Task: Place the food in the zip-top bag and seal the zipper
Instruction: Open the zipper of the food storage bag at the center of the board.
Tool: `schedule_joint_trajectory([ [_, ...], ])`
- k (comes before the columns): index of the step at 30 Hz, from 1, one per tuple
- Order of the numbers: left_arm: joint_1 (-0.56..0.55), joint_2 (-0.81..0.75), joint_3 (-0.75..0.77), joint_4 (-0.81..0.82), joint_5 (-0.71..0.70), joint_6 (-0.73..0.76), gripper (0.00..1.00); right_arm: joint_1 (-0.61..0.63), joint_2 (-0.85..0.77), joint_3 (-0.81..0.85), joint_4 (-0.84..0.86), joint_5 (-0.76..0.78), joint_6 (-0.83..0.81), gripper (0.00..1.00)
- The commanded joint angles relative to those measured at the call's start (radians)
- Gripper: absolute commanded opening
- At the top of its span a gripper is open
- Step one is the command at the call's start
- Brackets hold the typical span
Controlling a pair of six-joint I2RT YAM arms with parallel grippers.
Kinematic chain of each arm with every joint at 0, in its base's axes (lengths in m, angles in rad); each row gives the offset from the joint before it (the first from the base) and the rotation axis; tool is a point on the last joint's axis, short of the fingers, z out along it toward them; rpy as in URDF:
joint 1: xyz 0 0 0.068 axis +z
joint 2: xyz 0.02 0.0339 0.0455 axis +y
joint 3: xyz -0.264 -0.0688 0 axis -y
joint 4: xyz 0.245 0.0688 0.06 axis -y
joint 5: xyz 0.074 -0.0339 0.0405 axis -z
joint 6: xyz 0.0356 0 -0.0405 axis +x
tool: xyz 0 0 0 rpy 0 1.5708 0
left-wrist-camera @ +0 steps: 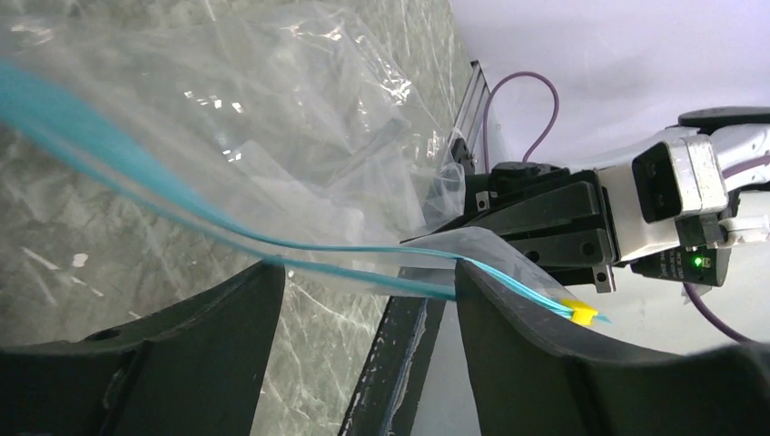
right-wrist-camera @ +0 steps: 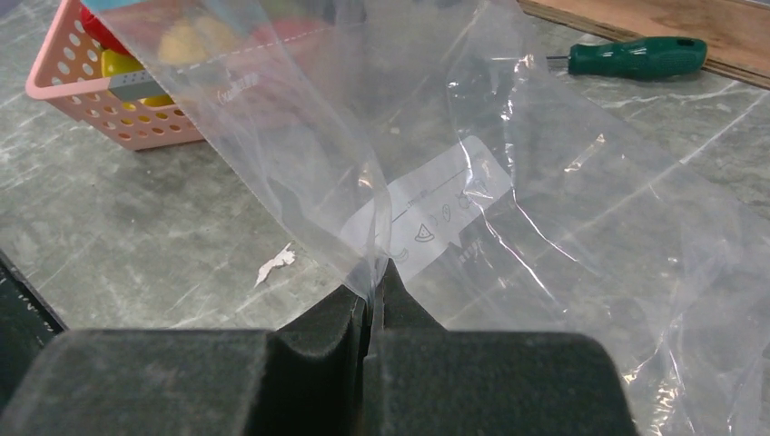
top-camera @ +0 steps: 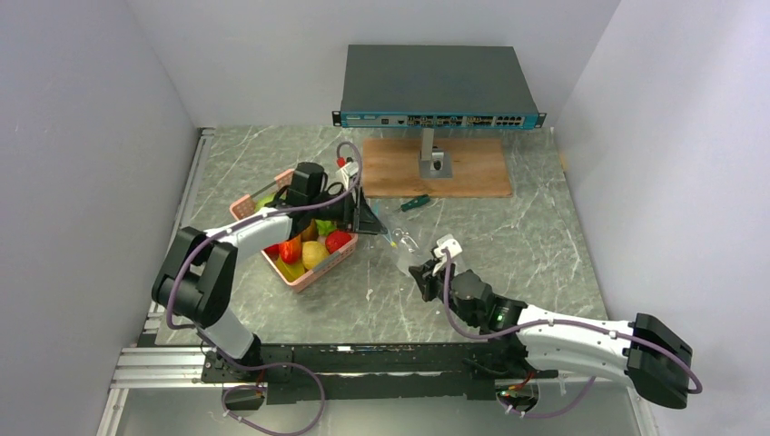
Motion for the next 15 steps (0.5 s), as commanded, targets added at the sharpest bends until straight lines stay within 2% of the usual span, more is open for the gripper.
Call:
schedule_joint_trajectory([
  [1, -0.043, 0.001, 0.040, -0.028, 0.025, 0.043, 0.67, 0.005, 0.019, 0.032, 0.090, -0.025, 0.035, 0.00],
  [4, -0.045, -0.007, 0.056, -0.074, 0.011, 0.077, 0.46, 0.007, 0.025, 0.031, 0.094, -0.036, 0.043, 0.00],
  [8, -0.047, -0.063, 0.054, -0.091, -0.027, 0.125, 0.26, 0.006, 0.009, 0.060, -0.006, -0.030, 0.078, 0.02],
  [10, -0.047, -0.089, 0.056, -0.105, -0.049, 0.149, 0.17, 0.006, -0.009, 0.076, -0.080, -0.033, 0.103, 0.15],
  [13, -0.047, -0.125, 0.045, -0.103, -0.081, 0.167, 0.01, 0.005, -0.044, 0.110, -0.225, -0.018, 0.202, 0.44],
  [15, -0.048, -0.144, 0.041, -0.109, -0.109, 0.183, 0.00, 0.005, -0.058, 0.172, -0.346, -0.009, 0.262, 0.56],
])
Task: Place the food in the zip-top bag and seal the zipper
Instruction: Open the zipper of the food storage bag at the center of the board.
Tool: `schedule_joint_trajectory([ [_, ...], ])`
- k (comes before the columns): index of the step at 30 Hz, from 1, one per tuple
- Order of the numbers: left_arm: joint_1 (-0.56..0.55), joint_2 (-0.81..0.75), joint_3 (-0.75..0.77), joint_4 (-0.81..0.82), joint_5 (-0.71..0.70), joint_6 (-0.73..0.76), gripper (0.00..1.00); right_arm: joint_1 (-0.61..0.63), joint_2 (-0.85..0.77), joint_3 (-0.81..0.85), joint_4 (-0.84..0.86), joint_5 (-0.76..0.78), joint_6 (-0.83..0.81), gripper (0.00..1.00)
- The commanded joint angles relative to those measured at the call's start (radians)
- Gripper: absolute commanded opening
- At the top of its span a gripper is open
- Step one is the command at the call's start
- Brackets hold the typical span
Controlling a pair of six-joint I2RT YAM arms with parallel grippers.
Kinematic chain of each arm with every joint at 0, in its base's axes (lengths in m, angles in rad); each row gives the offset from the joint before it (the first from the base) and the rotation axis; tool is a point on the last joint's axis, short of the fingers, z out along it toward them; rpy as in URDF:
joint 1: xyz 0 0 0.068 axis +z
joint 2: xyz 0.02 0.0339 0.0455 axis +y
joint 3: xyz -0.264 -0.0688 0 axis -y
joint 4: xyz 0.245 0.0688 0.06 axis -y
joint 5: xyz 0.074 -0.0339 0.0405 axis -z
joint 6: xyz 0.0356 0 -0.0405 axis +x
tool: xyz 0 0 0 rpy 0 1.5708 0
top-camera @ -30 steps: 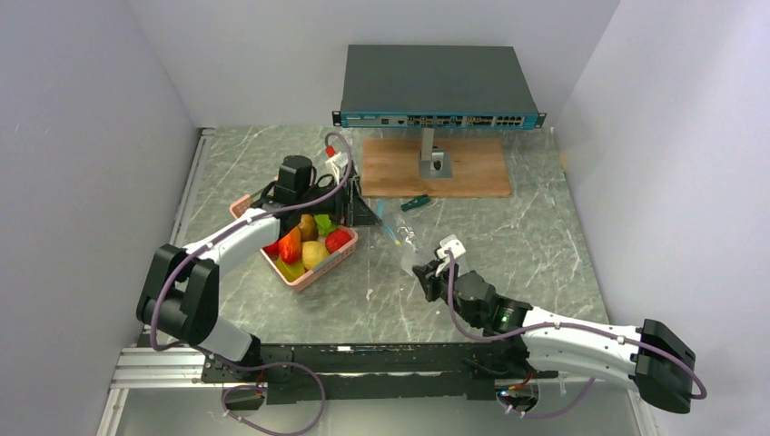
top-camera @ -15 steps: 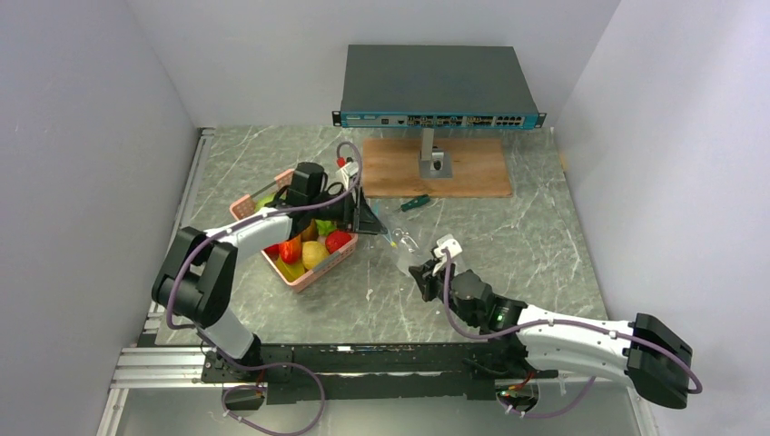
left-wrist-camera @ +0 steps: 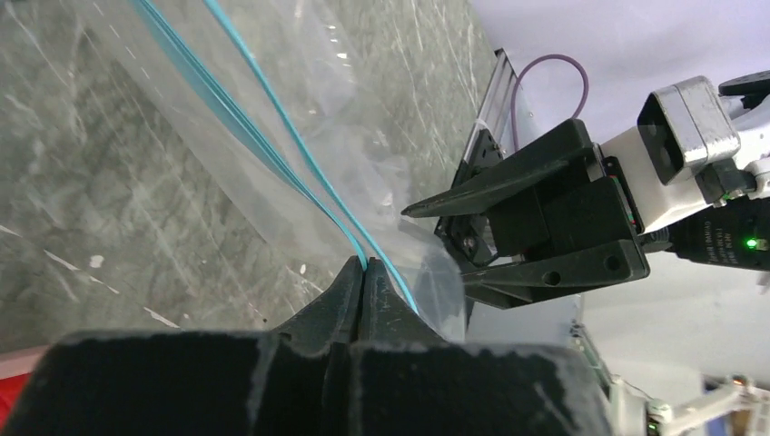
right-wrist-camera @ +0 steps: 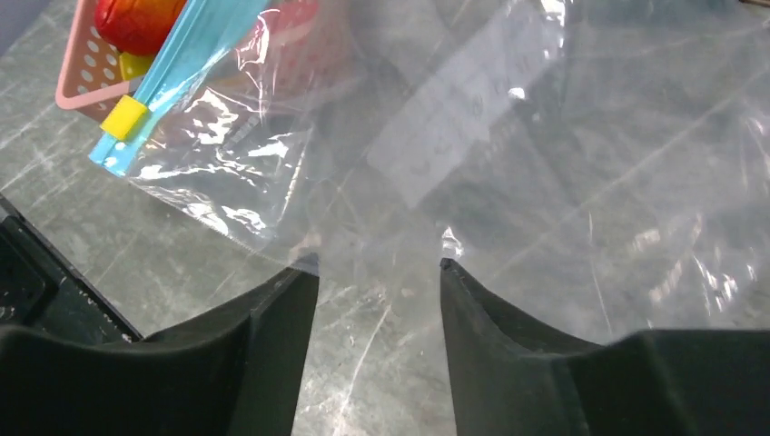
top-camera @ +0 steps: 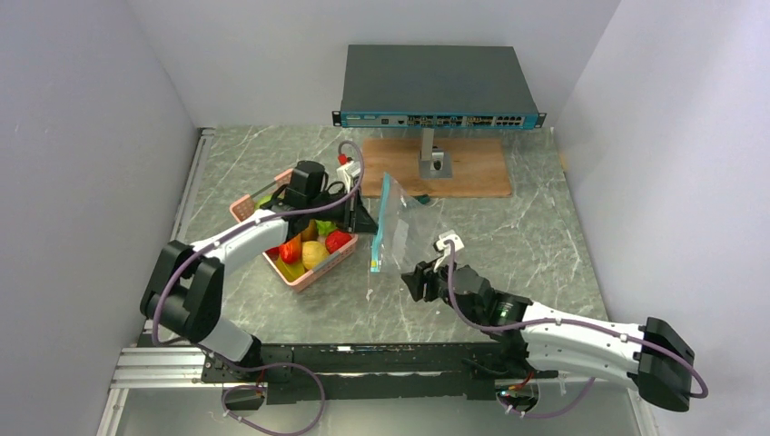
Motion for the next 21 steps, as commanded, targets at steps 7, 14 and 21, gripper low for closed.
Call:
schedule_joint_trajectory([
  [7, -0.009, -0.110, -0.004, 0.064, -0.070, 0.040, 0.00, 0.004, 0.079, 0.469, -0.644, 0.227, 0.436, 0.96],
  [14, -0.036, -0.122, -0.002, 0.066, -0.082, 0.044, 0.00, -0.017, 0.357, 0.820, -0.853, 0.319, 0.535, 0.96],
  [21, -0.051, -0.124, -0.005, 0.074, -0.083, 0.036, 0.00, -0.043, 0.516, 0.945, -0.900, 0.363, 0.510, 0.79],
])
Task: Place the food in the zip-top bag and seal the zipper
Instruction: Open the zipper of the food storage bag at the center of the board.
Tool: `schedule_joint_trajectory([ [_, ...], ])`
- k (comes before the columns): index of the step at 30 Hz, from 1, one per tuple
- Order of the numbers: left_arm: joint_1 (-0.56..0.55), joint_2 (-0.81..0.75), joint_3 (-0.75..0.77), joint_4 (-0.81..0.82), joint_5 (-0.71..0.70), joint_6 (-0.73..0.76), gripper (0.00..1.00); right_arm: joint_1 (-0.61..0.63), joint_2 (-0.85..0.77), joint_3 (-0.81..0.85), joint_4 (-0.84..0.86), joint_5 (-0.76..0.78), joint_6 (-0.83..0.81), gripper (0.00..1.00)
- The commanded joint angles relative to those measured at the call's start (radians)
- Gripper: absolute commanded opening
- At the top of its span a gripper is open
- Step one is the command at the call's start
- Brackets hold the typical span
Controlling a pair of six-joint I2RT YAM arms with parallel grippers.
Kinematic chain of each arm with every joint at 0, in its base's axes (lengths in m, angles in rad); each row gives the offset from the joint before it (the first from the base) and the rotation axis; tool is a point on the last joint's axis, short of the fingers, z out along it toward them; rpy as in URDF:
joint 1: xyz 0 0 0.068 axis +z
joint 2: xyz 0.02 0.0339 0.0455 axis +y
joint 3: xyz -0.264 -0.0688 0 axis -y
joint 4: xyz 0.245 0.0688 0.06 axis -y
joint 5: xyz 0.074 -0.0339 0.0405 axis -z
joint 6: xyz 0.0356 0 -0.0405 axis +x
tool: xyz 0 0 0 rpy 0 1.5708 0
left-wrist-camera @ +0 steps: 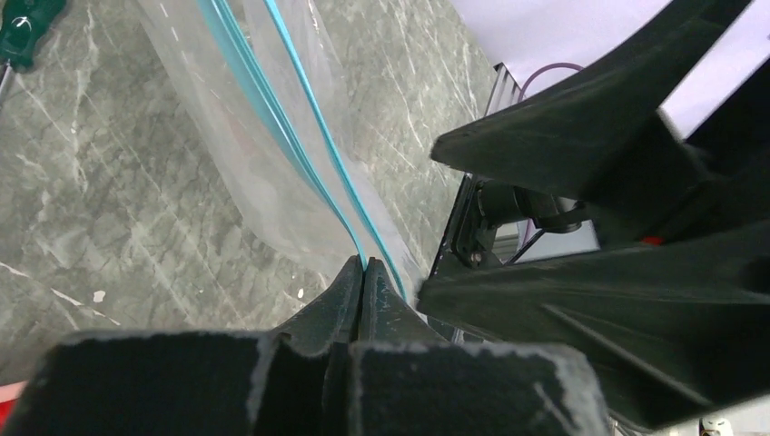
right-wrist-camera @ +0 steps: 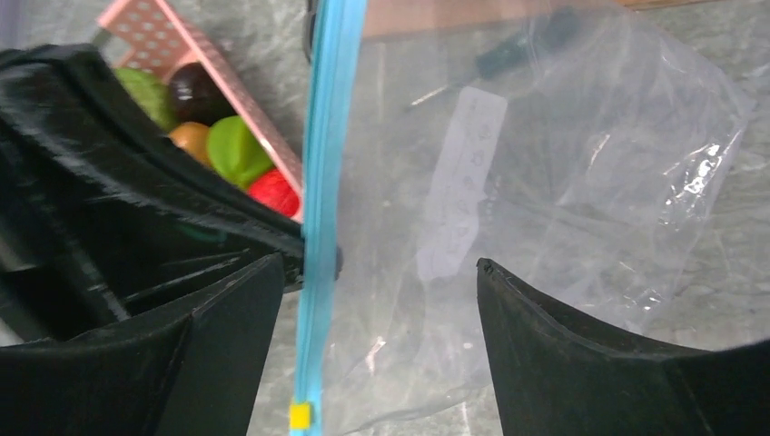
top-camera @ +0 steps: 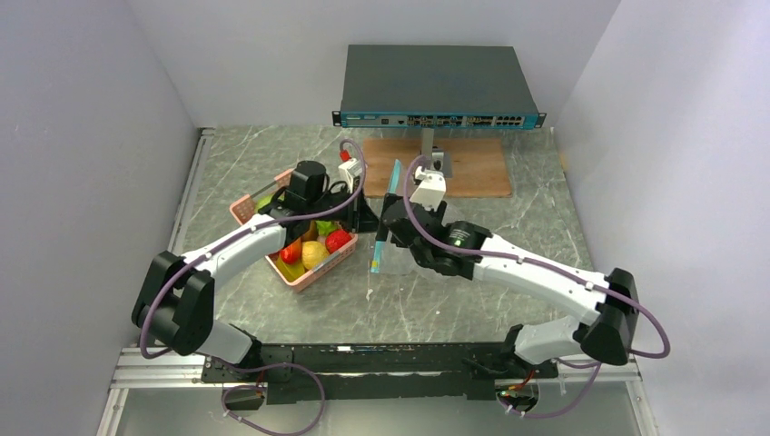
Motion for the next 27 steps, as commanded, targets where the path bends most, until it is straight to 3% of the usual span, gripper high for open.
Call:
schedule_joint_trajectory([
  [1, -0.008, -0.030, 0.002, 0.045, -0.005, 0.001, 0.00, -0.012, 0.031, 0.037, -0.073, 0.075, 0.012, 0.77],
  [4, -0.008, -0.024, 0.003, 0.050, 0.007, -0.008, 0.00, -0.015, 0.037, 0.016, -0.027, 0.055, -0.020, 0.68],
  [8, -0.009, -0.022, 0.002, 0.072, 0.028, -0.029, 0.00, -0.017, 0.079, 0.034, -0.038, 0.069, -0.027, 0.67],
  [19, -0.008, -0.031, 0.012, 0.027, -0.012, -0.023, 0.00, -0.016, 0.203, 0.143, -0.259, 0.252, 0.036, 0.57],
  [24, -0.008, -0.017, 0.023, -0.003, -0.026, -0.017, 0.00, -0.016, 0.275, 0.256, -0.369, 0.332, 0.006, 0.41],
  [27, -0.009, -0.017, 0.030, -0.032, -0.055, -0.001, 0.00, -0.022, 0.291, 0.269, -0.445, 0.414, 0.009, 0.13],
])
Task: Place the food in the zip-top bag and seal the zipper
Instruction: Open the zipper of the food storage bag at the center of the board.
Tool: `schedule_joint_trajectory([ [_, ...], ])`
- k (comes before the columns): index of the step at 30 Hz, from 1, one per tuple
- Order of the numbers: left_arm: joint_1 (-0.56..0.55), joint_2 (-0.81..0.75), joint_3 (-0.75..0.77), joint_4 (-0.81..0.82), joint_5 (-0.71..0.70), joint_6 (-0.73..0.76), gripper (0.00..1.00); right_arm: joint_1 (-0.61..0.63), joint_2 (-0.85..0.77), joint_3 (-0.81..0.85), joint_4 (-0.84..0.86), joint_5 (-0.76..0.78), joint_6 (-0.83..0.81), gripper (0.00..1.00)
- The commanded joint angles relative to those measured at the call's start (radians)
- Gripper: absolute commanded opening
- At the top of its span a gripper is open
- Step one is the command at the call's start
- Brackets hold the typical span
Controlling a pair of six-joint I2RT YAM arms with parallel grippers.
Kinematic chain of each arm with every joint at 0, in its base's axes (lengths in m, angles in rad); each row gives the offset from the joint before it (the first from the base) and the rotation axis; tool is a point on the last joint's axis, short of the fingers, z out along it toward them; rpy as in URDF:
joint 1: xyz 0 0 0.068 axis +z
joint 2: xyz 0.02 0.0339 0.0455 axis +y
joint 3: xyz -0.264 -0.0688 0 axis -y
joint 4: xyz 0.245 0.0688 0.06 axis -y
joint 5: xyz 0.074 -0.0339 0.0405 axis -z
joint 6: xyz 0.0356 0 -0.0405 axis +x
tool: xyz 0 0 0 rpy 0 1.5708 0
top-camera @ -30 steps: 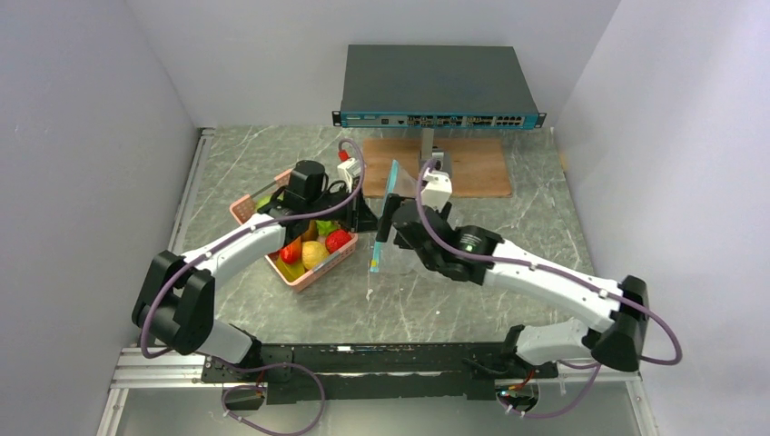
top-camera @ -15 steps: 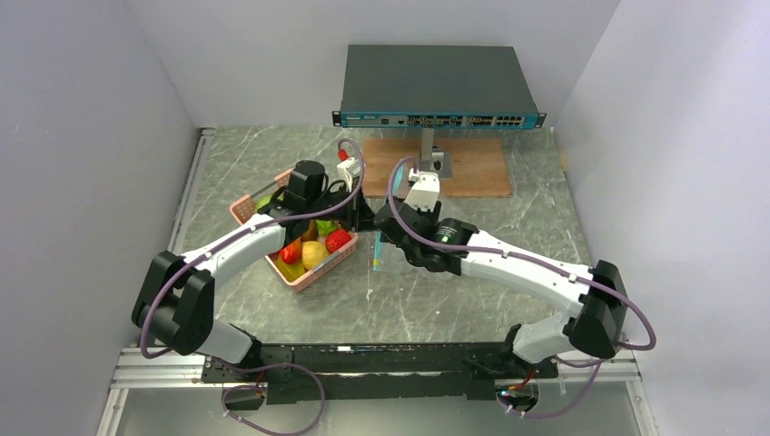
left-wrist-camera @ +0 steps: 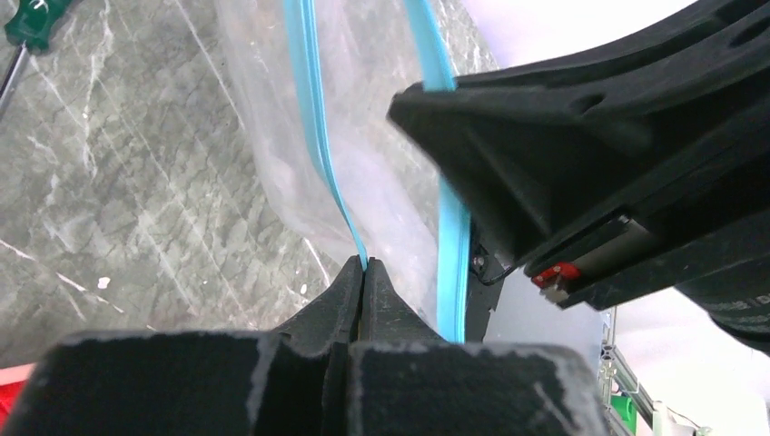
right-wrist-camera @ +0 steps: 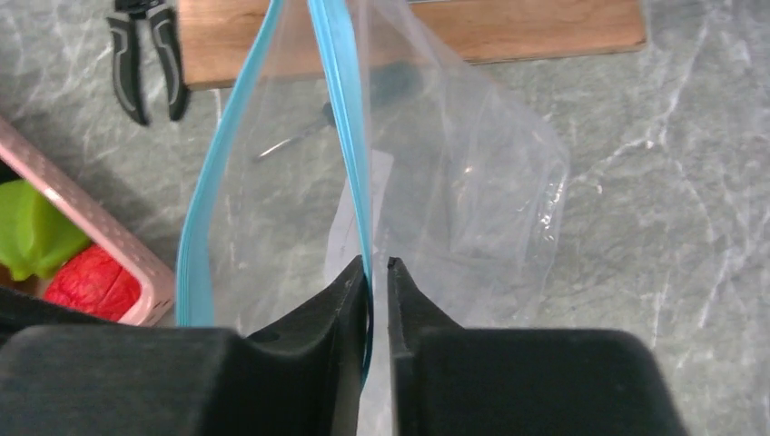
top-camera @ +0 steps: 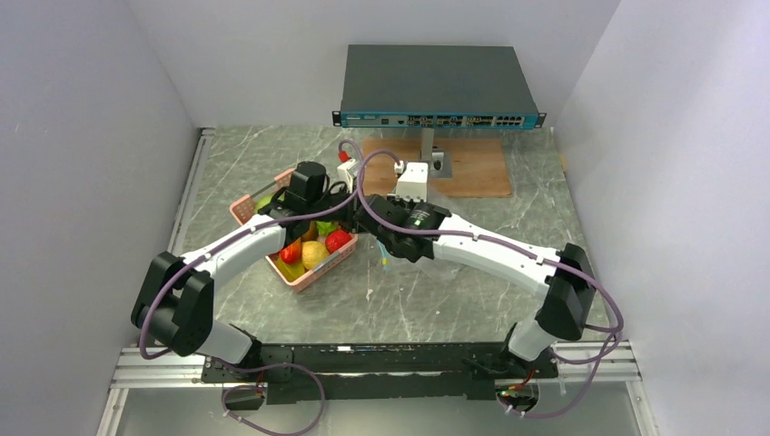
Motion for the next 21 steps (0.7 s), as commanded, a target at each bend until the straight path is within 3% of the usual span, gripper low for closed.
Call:
schedule_joint_trajectory([
  [1, -0.004, -0.013, 0.034, -0.040, -0.043, 0.026, 0.00, -0.014, 0.011, 0.045, -0.182, 0.169, 0.023, 0.07],
  [2, -0.004, -0.011, 0.040, -0.065, -0.068, 0.034, 0.00, -0.020, 0.003, 0.036, -0.219, 0.187, 0.051, 0.01],
  [5, -0.004, 0.009, 0.078, -0.168, -0.138, 0.067, 0.00, -0.036, -0.050, -0.021, -0.262, 0.213, 0.069, 0.00],
  [15, -0.004, 0.067, 0.124, -0.268, -0.197, 0.123, 0.02, -0.051, -0.342, -0.325, 0.210, -0.062, -0.351, 0.00],
  [17, -0.004, 0.074, 0.122, -0.272, -0.200, 0.139, 0.13, -0.053, -0.354, -0.336, 0.221, -0.065, -0.360, 0.00],
  [21, -0.009, 0.040, 0.060, -0.213, -0.199, 0.146, 0.49, -0.052, -0.364, -0.377, 0.286, -0.104, -0.439, 0.00],
])
